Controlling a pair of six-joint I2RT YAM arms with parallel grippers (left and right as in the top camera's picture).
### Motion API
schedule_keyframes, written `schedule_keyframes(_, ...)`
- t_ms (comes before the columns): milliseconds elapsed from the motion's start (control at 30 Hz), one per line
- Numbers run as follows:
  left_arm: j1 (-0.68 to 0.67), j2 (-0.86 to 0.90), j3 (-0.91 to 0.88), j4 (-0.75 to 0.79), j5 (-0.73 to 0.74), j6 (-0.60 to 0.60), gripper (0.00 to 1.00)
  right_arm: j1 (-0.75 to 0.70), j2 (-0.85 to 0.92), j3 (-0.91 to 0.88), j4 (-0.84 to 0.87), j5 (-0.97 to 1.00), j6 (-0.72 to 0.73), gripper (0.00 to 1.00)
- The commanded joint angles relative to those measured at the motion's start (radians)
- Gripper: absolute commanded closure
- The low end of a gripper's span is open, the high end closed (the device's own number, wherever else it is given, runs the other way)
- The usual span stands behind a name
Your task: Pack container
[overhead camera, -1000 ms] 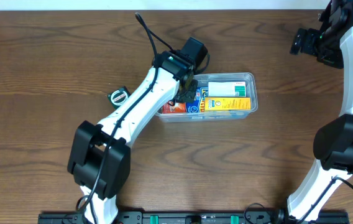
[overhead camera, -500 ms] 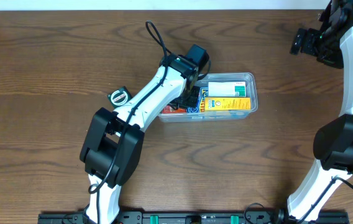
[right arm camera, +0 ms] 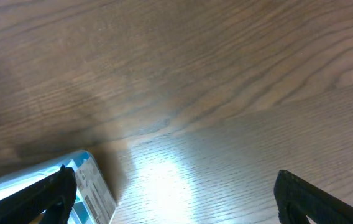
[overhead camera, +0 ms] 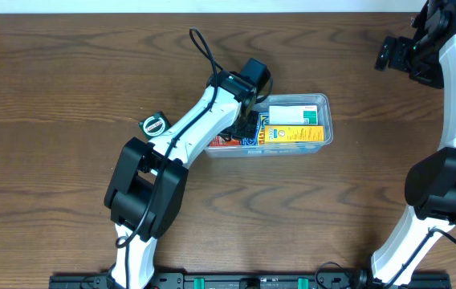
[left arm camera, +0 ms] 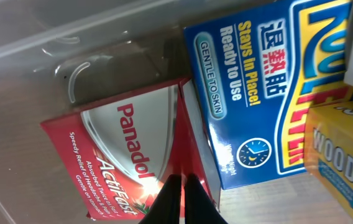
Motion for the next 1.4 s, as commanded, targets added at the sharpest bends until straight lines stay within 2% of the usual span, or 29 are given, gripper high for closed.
schedule_keyframes(0, -0.007, 0.020, -0.018, 0.003, 0.004, -0.007, 0.94, -0.003, -0.002, 0.015, -0.001, -0.007, 0.011, 0.01)
schedule_keyframes(633, -0.021, 0.021, -0.087, 0.085, 0.007, -0.030, 0.94, -0.003, -0.002, 0.015, -0.001, -0.007, 0.011, 0.01)
schedule_keyframes(1000, -0.019, 0.016, -0.071, 0.079, 0.006, -0.021, 0.94, -0.003, -0.002, 0.015, 0.000, -0.007, 0.011, 0.01)
schedule_keyframes(1367, 0.014, -0.126, -0.008, 0.042, -0.032, -0.017, 0.94, -0.003, -0.002, 0.015, 0.000, -0.007, 0.011, 0.01)
